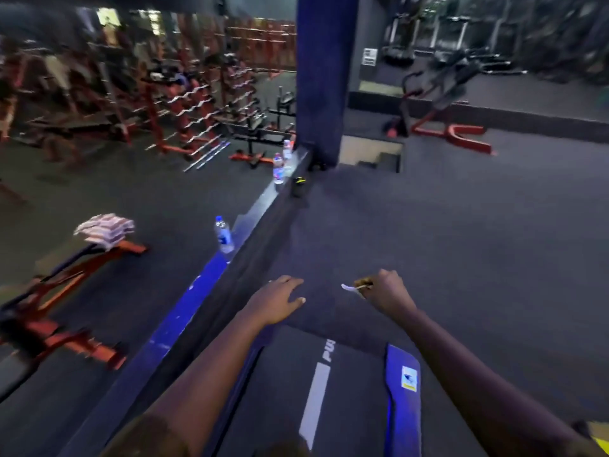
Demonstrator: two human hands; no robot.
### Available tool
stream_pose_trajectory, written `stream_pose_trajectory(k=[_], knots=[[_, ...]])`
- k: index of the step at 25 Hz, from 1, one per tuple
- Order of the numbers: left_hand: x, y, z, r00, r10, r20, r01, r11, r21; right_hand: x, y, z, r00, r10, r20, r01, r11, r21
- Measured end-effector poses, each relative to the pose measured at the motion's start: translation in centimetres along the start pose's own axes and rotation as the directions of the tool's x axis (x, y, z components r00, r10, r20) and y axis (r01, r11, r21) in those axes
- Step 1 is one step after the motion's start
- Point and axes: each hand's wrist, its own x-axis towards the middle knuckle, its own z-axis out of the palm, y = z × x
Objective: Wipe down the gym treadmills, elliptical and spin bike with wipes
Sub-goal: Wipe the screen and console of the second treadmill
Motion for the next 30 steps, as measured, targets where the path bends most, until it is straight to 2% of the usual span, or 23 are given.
stream_pose_trajectory(k=[4,11,16,19,24,27,30], knots=[[12.1,0.3,-0.9,0.994,0.089,0.064,-0.091,0.995,0.034,7.7,3.7,-0.8,0.996,0.070,-0.046,-0.072,0.996,-0.051],[32.4,1.9,-4.8,0.951,0.201,0.236,-0.236,0.963,0.128,22.7,7.1,-5.1,0.977,0.196,-0.081,-0.196,0.981,0.014],[43.6,5.1,-6.9,0.928,0.276,0.251,-0.319,0.936,0.150,30.7,11.3,-7.2,0.942,0.301,-0.146,-0.297,0.954,0.050],[50.3,6.0,-6.1,0.931,0.265,0.250,-0.316,0.929,0.192,36.2,14.8,-6.9,0.935,0.323,-0.149,-0.317,0.946,0.066],[62.3,7.0,-2.2,0.943,0.267,0.200,-0.313,0.916,0.251,47.0,23.5,-4.2,0.934,0.324,-0.147,-0.323,0.946,0.030],[72.6,8.5,2.1,0.939,0.258,0.226,-0.322,0.890,0.321,55.3,32.0,-1.5,0.930,0.331,-0.162,-0.334,0.942,0.010],[84.7,11.4,5.5,0.937,0.303,0.175,-0.347,0.877,0.334,62.9,41.5,-0.8,0.897,0.366,-0.246,-0.374,0.927,0.018]])
